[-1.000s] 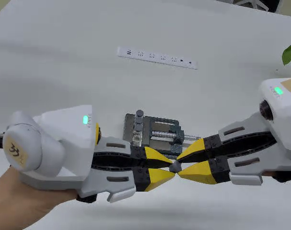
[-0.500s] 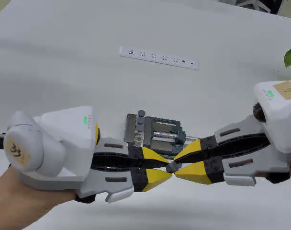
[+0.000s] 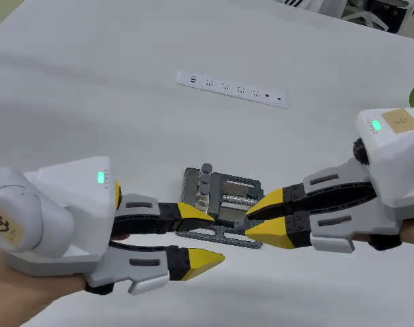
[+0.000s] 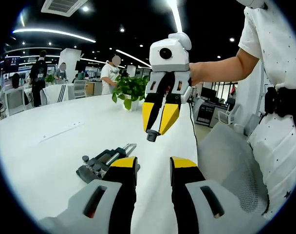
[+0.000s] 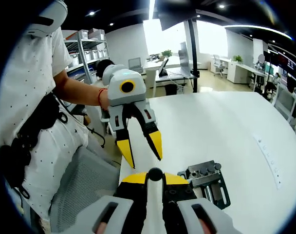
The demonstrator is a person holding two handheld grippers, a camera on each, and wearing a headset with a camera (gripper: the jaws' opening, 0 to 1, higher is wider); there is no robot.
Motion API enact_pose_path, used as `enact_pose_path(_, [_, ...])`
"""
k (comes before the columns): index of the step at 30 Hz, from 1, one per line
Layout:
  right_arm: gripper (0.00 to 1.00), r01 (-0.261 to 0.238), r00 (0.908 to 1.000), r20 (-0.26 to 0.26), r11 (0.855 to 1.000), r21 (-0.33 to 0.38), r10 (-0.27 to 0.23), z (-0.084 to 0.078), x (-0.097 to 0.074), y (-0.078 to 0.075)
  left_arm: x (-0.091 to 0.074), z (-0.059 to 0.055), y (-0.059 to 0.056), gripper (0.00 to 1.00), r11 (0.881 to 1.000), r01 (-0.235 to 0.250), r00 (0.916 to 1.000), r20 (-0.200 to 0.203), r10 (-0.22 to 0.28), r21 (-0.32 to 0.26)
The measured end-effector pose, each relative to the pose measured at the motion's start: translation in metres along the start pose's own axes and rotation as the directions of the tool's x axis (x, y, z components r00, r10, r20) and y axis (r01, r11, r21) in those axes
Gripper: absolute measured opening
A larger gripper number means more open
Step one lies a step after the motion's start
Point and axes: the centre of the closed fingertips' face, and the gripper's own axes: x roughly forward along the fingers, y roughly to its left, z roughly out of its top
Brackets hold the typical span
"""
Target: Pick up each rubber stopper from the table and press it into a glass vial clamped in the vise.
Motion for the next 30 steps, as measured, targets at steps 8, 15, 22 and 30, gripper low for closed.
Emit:
enact_pose_path(8, [0.05,0.043,0.9956,-0.083,0.999,-0.01,-0.044,0.002,0.019,-0.024,-0.023,-0.021,0.03,0.46,0.992,-0.125,0.9915,-0.035,0.125,0.012])
enact_pose_path(15, [0.05,0.077,0.9734,-0.211,0.995,-0.066,-0.089,-0.01,0.043,-0.049,-0.037,-0.037,0.05,0.63,0.977,-0.206,0.975,-0.073,0.21,0.059])
enact_pose_path(22, [0.05,0.089,0.9441,-0.308,0.99,-0.106,-0.118,-0.022,0.065,-0.072,-0.041,-0.049,0.052,0.71,0.976,-0.205,0.9723,-0.099,0.212,0.071])
enact_pose_path(30, [0.05,0.077,0.9132,-0.39,0.99,-0.116,-0.117,-0.037,0.079,-0.086,-0.044,-0.055,0.054,0.76,0.974,-0.215,0.9701,-0.1,0.221,0.065])
